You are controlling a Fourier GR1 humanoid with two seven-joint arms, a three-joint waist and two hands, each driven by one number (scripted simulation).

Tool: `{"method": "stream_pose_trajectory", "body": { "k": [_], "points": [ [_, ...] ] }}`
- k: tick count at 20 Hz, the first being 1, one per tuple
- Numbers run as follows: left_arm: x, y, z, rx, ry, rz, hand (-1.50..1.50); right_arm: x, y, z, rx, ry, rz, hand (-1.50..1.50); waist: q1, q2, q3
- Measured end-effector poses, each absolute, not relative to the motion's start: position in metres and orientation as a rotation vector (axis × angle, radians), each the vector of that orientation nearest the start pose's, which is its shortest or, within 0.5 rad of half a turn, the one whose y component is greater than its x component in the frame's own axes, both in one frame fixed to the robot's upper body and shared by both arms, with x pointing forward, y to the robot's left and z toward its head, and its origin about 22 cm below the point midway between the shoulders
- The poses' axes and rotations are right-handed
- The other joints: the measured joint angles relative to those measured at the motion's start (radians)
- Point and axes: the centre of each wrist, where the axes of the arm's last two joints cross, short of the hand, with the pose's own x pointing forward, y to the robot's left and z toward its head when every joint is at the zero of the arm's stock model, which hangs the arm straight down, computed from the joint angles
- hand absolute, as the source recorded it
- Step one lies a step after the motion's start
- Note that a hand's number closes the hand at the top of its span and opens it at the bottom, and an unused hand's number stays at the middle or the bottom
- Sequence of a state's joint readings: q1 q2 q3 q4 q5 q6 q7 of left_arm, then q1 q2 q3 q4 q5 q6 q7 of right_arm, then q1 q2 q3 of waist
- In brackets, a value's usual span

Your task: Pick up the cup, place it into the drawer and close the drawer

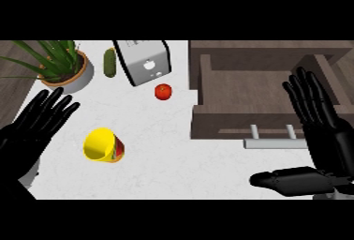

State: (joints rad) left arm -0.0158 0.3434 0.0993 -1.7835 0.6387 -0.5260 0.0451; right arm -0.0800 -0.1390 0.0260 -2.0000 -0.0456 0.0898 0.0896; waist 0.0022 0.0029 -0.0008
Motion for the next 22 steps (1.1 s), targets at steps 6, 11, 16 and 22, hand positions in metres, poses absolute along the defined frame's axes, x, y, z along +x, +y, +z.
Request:
{"method": "stream_pose_trajectory", "body": {
  "k": [6,11,16,22],
  "points": [
    [0.263,0.337,0.057,-0.562,-1.719,-0.28,-1.5,0.249,-0.238,0.124,0.069,-1.965,0.253,-1.5,-0.004,-0.001,0.0],
    [0.276,0.344,0.023,-0.511,-1.675,-0.283,-1.5,0.257,-0.244,0.131,0.071,-1.984,0.25,-1.5,-0.007,-0.001,0.0],
    [0.279,0.354,-0.008,-0.454,-1.646,-0.281,-1.5,0.26,-0.254,0.134,0.059,-1.988,0.253,-1.5,-0.008,-0.001,0.0],
    [0.277,0.358,-0.055,-0.388,-1.589,-0.275,-1.5,0.263,-0.25,0.139,0.062,-1.993,0.257,-1.5,-0.01,0.0,0.0]
  ]
}}
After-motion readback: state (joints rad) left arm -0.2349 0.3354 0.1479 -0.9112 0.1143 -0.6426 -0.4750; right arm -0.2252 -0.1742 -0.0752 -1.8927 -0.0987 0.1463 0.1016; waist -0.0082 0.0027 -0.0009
